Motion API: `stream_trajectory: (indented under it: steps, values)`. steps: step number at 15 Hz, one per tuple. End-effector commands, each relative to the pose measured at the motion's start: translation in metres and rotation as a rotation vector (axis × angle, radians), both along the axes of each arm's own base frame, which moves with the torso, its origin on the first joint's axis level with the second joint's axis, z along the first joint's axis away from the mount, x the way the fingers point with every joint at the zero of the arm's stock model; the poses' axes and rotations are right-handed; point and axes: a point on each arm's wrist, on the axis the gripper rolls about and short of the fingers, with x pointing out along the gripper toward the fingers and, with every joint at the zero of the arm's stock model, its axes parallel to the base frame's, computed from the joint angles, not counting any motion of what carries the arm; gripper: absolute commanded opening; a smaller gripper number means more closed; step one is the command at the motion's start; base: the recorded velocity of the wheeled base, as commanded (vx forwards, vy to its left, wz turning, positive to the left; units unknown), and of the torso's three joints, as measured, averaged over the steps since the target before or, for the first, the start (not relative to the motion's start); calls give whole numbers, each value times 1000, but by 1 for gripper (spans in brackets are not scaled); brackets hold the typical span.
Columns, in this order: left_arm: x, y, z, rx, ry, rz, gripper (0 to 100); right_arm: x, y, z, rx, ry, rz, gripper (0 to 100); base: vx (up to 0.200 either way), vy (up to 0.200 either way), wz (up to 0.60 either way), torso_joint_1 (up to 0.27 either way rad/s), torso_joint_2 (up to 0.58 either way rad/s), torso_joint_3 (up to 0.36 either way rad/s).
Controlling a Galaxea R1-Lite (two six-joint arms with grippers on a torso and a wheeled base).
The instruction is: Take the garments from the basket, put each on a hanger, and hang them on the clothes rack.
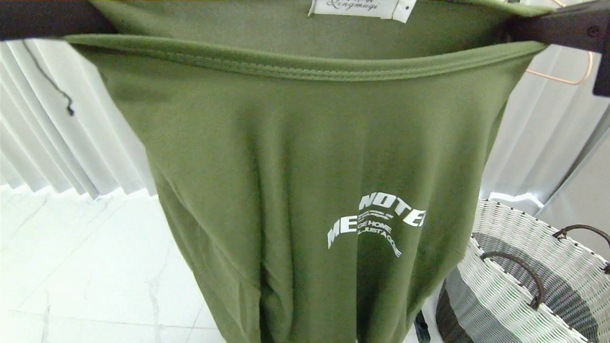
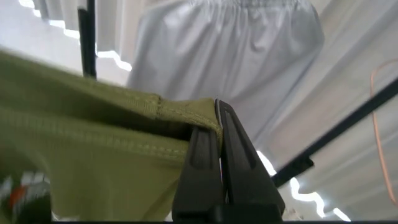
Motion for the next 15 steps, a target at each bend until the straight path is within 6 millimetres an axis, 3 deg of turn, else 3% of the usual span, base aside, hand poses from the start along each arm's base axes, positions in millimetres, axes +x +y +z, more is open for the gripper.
stream_trajectory:
  steps: [1, 9, 10, 15]
  values:
    - [22, -12, -19, 53, 24, 75, 0, -15, -24, -7, -23, 26, -3, 0, 0, 0, 0, 0, 0, 0]
    - [33, -28, -16, -26, -24, 76, 0, -20, -19, -15, -49, 42, 43, 0, 0, 0, 0, 0, 0, 0]
    - [33, -28, -16, -28, -24, 77, 0, -20, -20, -16, -50, 43, 41, 100, 0, 0, 0, 0, 0, 0]
    - [48, -20, -23, -8, -7, 176, 0, -38, -47, -29, -47, 37, 74, 100, 0, 0, 0, 0, 0, 0]
